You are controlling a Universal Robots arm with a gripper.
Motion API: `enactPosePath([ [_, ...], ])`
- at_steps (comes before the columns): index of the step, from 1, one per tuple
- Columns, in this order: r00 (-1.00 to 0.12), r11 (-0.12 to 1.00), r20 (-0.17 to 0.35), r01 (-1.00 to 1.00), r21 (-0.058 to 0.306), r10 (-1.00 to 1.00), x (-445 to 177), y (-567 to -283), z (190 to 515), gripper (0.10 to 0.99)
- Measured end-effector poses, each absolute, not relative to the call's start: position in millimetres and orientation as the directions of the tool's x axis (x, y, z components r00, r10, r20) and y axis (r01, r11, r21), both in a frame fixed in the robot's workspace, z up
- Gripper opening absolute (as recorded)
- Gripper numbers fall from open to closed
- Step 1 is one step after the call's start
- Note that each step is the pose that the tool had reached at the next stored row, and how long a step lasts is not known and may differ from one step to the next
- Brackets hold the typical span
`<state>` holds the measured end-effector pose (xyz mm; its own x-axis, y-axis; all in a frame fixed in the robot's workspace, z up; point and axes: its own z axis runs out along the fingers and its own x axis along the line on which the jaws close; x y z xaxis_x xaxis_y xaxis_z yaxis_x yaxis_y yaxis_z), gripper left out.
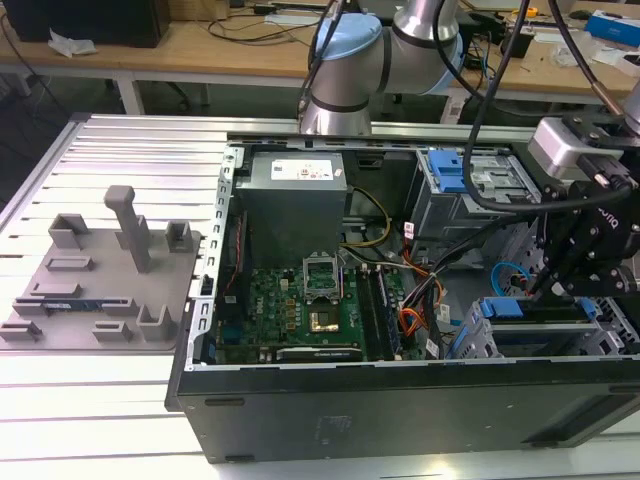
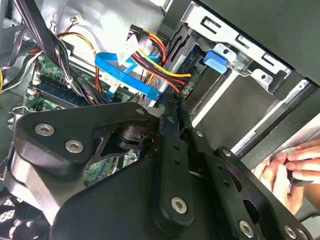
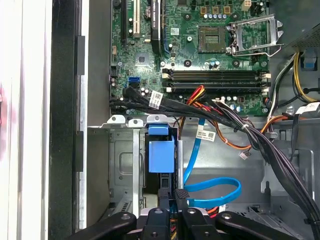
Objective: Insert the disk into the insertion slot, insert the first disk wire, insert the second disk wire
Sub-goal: 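Insert the second disk wire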
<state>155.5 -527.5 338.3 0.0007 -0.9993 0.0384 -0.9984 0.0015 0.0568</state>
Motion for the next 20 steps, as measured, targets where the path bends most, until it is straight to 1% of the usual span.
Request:
enactPosePath([
  [3,0.001,0.001,0.037,-0.998,0.057,-0.999,152.6,-527.7,337.4,0.173],
  [4,0.001,0.001,0.038,-0.998,0.057,-0.999,152.2,-527.7,337.9,0.294],
  [5,0.001,0.001,0.038,-0.998,0.057,-0.999,152.2,-527.6,338.9,0.353],
  [6,0.001,0.001,0.038,-0.998,0.057,-0.999,152.2,-527.6,340.4,0.353],
  [7,0.001,0.001,0.038,-0.998,0.057,-0.999,152.1,-527.7,343.6,0.416],
  [14,0.001,0.001,0.038,-0.998,0.056,-0.999,152.1,-524.0,376.0,0.416],
  [15,0.001,0.001,0.038,-0.998,0.056,-0.999,152.1,-522.7,382.4,0.4],
  [17,0.001,0.002,0.041,-0.998,0.055,-0.999,152.0,-519.1,393.0,0.275],
  [18,0.001,0.002,0.043,-0.998,0.055,-0.999,152.0,-518.1,393.3,0.275],
  [20,0.001,0.002,0.043,-0.998,0.055,-0.999,152.0,-518.0,393.5,0.153],
])
